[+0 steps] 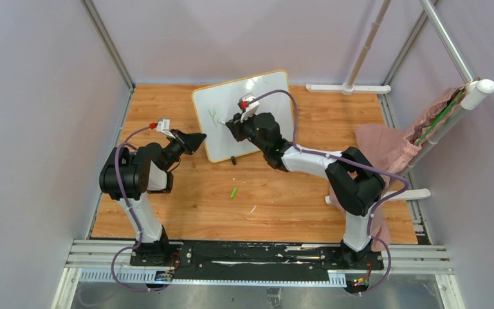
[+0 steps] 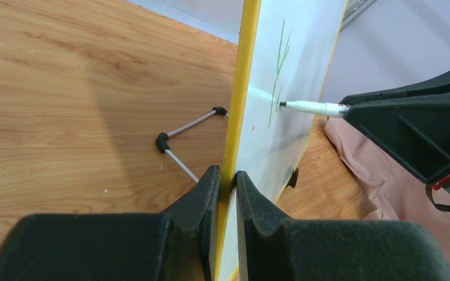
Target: Write a sentence on the whiteboard
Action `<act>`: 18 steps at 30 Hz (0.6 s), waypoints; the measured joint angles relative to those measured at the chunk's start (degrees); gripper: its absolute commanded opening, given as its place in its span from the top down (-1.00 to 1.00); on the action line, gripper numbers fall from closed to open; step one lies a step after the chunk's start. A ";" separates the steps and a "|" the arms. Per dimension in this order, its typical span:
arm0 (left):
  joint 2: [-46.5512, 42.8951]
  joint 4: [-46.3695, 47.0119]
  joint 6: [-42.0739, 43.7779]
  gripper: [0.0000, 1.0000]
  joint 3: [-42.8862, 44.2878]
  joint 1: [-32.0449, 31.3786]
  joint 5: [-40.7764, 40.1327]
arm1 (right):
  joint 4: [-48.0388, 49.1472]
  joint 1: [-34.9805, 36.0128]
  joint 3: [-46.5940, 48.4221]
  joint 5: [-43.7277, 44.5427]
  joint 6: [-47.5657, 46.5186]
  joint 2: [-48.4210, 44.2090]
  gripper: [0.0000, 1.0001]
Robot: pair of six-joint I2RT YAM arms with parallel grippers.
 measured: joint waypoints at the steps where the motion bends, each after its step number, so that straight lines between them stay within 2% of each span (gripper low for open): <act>1: 0.00 -0.02 0.00 1.00 0.00 -0.02 0.00 | -0.07 -0.02 0.15 0.17 0.00 0.00 1.00; 18: 0.00 0.00 -0.02 1.00 0.00 -0.46 0.42 | -0.90 -0.72 2.56 1.16 -0.04 0.00 1.00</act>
